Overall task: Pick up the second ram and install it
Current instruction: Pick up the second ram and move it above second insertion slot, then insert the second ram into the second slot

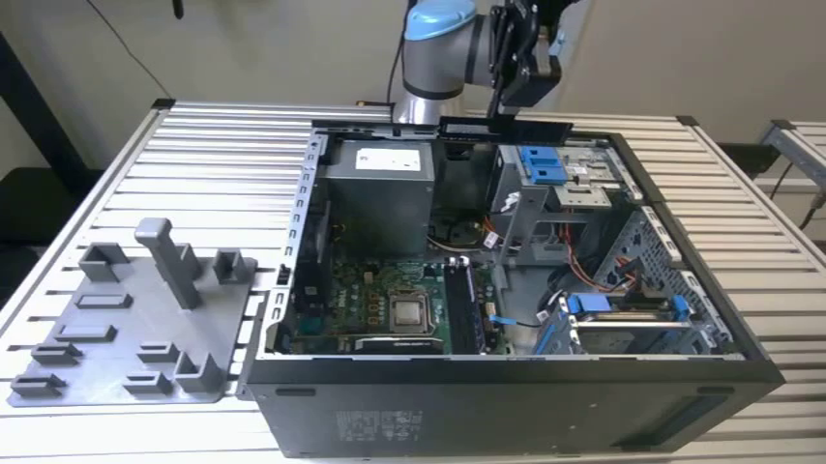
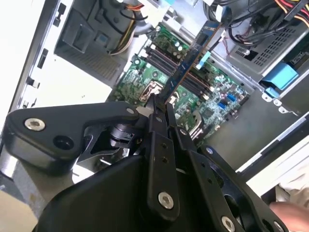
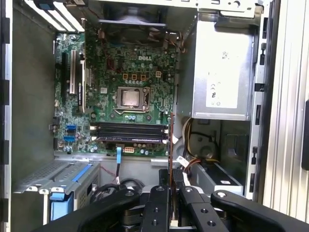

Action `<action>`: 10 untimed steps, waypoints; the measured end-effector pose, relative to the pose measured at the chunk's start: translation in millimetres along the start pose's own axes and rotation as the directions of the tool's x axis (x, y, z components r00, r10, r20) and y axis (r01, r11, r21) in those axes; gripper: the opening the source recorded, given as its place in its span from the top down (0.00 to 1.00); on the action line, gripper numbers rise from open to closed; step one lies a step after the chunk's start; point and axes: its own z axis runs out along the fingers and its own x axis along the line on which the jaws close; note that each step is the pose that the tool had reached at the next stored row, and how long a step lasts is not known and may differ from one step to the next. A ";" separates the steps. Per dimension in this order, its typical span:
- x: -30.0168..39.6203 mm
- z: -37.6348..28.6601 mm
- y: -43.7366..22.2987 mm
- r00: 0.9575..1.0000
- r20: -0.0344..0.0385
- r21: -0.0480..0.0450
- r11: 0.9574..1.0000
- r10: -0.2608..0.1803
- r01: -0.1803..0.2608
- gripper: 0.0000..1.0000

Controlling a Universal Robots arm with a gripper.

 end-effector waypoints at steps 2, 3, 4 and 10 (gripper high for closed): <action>3.0 0.0 0.7 1.000 0.000 0.001 1.000 0.000 0.000 0.86; 3.1 -0.1 0.6 1.000 0.000 0.002 1.000 0.000 0.000 0.86; 3.1 -0.1 0.6 1.000 0.000 0.002 1.000 0.000 0.000 0.86; 3.1 -0.1 0.6 1.000 0.000 0.002 1.000 0.000 0.000 0.86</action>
